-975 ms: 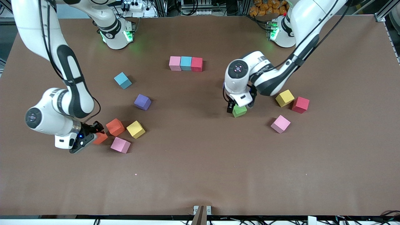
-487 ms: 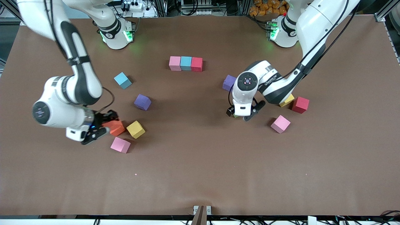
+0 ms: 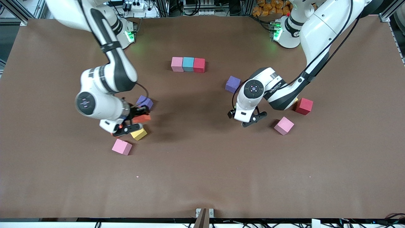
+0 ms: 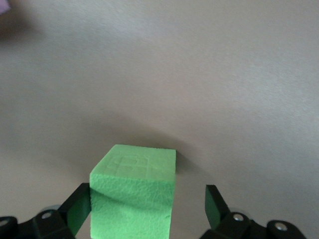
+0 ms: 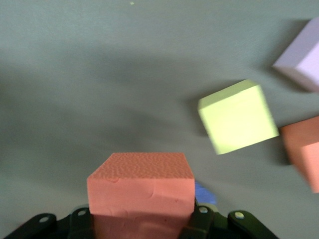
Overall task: Form number 2 with 11 blocks
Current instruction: 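Grasp the green cube with the left gripper while the right gripper lifts orange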
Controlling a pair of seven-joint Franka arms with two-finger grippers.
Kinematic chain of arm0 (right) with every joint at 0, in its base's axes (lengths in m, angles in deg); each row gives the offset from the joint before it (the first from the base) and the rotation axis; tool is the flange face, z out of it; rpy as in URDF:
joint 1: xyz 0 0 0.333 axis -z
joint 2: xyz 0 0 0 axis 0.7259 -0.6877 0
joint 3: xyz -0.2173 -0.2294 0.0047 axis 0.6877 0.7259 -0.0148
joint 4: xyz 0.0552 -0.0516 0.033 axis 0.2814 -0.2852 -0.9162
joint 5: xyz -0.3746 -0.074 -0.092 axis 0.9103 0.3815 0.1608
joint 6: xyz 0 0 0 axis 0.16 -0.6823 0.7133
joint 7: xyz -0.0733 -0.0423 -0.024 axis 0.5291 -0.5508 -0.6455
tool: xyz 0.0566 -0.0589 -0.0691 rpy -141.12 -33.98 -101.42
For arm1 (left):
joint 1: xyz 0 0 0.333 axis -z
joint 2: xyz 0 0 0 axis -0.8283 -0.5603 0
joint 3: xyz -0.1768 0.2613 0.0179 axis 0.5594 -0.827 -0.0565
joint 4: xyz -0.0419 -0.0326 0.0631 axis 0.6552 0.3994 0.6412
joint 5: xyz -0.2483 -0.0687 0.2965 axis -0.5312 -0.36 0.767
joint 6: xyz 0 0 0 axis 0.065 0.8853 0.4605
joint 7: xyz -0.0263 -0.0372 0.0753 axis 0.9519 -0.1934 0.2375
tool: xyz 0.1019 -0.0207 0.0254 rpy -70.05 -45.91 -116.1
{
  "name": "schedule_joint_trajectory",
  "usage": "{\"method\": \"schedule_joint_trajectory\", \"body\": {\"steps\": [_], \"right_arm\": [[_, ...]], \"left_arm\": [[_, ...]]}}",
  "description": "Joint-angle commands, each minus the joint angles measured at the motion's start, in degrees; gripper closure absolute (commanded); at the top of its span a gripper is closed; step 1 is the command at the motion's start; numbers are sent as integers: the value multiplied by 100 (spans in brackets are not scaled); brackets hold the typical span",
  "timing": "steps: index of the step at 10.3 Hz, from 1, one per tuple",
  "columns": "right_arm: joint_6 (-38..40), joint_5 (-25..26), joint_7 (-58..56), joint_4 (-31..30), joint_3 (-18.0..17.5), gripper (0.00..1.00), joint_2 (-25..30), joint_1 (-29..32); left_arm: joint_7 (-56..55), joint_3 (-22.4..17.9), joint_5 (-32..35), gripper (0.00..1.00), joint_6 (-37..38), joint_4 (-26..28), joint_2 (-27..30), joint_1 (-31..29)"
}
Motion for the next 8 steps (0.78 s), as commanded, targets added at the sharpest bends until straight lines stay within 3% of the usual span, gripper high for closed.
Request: {"method": "schedule_joint_trajectory", "body": {"steps": [1, 3, 6, 8], "right_arm": [[-710, -153, 1080, -327, 41, 60, -45, -711], [-1476, -599, 1285, -653, 41, 62, -125, -1222], [-1872, -636, 2977, -698, 50, 65, -212, -2127], [-2651, -636, 3210, -1213, 41, 65, -248, -2374]], "left_arm": [[51, 11, 477, 0, -238, 59, -151, -33], [165, 11, 725, 0, -431, 252, -161, -85], [165, 11, 761, 0, -476, 419, -143, -130], [244, 20, 761, 0, -476, 463, -108, -147]]}}
